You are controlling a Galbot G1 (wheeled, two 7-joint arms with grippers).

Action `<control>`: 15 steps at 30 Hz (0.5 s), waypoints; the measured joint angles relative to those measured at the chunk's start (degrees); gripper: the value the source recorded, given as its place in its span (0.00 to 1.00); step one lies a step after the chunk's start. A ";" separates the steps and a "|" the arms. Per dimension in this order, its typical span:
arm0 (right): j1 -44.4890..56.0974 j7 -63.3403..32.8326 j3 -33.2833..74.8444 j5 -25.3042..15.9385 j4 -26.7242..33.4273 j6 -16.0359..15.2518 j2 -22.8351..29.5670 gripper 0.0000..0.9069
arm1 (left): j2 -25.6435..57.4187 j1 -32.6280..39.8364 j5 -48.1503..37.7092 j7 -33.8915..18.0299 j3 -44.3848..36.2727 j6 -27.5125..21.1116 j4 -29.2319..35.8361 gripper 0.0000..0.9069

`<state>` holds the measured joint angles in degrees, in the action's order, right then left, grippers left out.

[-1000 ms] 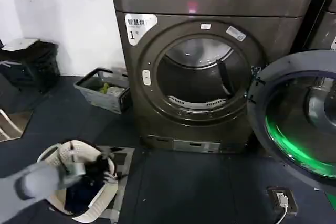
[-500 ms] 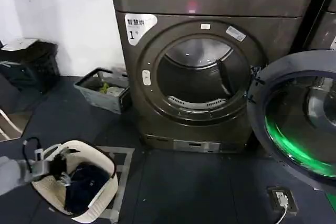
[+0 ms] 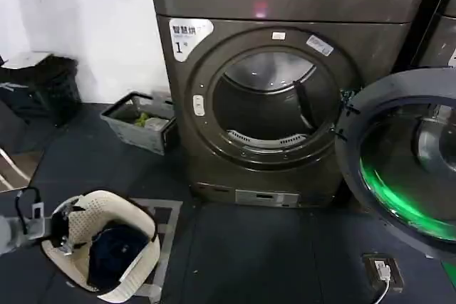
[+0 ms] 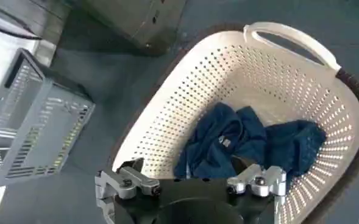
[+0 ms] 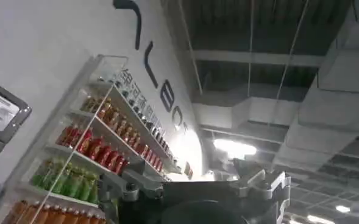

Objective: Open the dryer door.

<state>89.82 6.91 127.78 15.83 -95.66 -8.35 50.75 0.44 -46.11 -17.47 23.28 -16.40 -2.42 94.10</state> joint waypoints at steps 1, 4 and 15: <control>0.00 0.00 0.01 0.00 -0.13 0.00 0.00 1.00 | 0.22 0.00 -0.17 -0.02 0.00 -0.54 0.18 1.00; -0.06 -0.14 0.02 0.02 -0.57 -0.02 0.02 1.00 | 0.82 -0.02 0.68 1.02 -0.04 -1.63 0.28 1.00; 0.59 0.03 0.62 -0.10 -0.98 -0.11 0.59 1.00 | 1.72 0.04 2.17 4.54 -0.07 -0.37 0.20 1.00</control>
<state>90.41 6.94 128.40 15.74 -96.64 -8.46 51.35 2.16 -46.07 -15.30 27.81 -16.47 -2.78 94.30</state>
